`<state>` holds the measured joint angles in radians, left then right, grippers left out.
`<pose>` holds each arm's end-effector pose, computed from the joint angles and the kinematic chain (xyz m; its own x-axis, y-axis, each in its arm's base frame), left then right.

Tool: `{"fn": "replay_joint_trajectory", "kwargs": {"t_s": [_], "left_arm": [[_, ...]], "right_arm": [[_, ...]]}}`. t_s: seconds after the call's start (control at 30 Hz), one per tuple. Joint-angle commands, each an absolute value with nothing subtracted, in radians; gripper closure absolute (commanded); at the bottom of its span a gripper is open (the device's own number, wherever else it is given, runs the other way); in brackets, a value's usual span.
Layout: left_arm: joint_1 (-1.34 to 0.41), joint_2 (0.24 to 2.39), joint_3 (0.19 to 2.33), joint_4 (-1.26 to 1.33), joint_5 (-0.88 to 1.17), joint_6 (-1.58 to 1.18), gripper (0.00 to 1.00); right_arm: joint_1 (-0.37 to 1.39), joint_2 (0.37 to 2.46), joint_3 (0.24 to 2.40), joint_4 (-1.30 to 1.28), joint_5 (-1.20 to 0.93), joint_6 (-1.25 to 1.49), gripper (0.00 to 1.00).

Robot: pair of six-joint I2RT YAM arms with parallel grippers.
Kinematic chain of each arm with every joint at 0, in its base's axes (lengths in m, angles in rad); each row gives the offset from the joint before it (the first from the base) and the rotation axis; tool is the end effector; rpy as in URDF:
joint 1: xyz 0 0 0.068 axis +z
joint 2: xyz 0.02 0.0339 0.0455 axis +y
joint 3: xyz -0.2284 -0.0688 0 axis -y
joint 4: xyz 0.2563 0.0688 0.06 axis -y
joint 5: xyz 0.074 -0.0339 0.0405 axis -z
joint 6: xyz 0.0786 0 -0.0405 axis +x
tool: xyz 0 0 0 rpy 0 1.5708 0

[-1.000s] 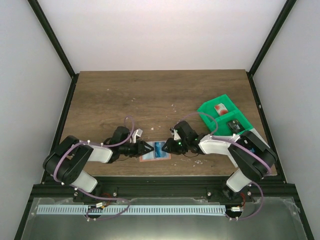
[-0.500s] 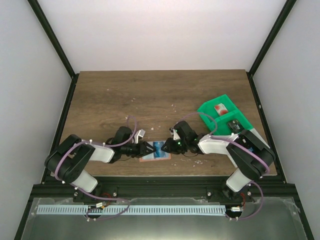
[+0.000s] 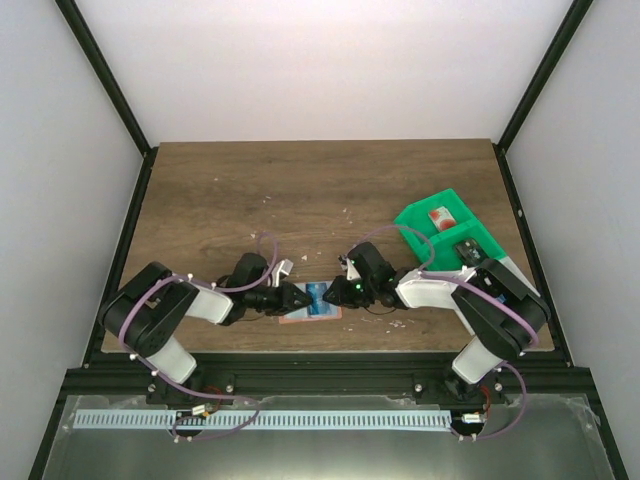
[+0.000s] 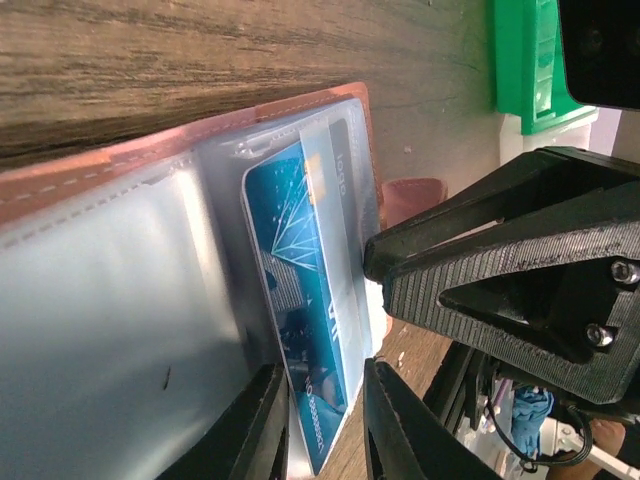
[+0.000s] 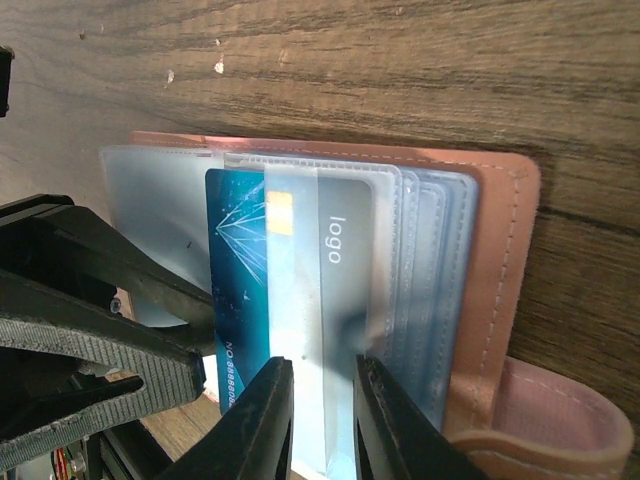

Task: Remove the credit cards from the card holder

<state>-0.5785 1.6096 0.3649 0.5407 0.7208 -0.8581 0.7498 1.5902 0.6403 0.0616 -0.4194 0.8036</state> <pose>0.1971 -0.1906 0.0320 -0.9839 -0.0364 -0.1752 0.1340 0.4992 -0.8561 0.2082 0.2376 0.0552 -0.9776 -0.0119 -0.2103 -0.1537 0.7231 0.6734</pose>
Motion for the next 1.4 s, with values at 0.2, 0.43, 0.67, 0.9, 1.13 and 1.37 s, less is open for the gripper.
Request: {"fn": "replay_joint_trajectory", "kwargs": {"t_s": [0.2, 0.43, 0.67, 0.9, 1.13, 1.37], "left_arm": [[-0.593, 1.643, 0.382, 0.587, 0.730, -0.868, 0.92], [-0.593, 1.646, 0.364, 0.587, 0.730, -0.873, 1.00], [-0.591, 1.636, 0.344, 0.587, 0.728, -0.877, 1.00], [-0.563, 1.601, 0.308, 0.587, 0.730, -0.877, 1.00], [-0.525, 1.549, 0.269, 0.587, 0.754, -0.885, 1.00], [-0.478, 1.451, 0.212, 0.605, 0.753, -0.926, 1.00]], "right_arm": [[0.761, 1.612, 0.624, 0.047, -0.405, 0.801, 0.81], [0.761, 1.627, 0.619, 0.047, -0.402, 0.802, 0.82], [0.761, 1.629, 0.621, 0.040, -0.388, 0.799, 0.82], [0.761, 1.629, 0.622, 0.031, -0.379, 0.798, 0.82], [0.761, 1.629, 0.624, 0.029, -0.376, 0.797, 0.82], [0.761, 1.616, 0.625, 0.020, -0.358, 0.803, 0.83]]}}
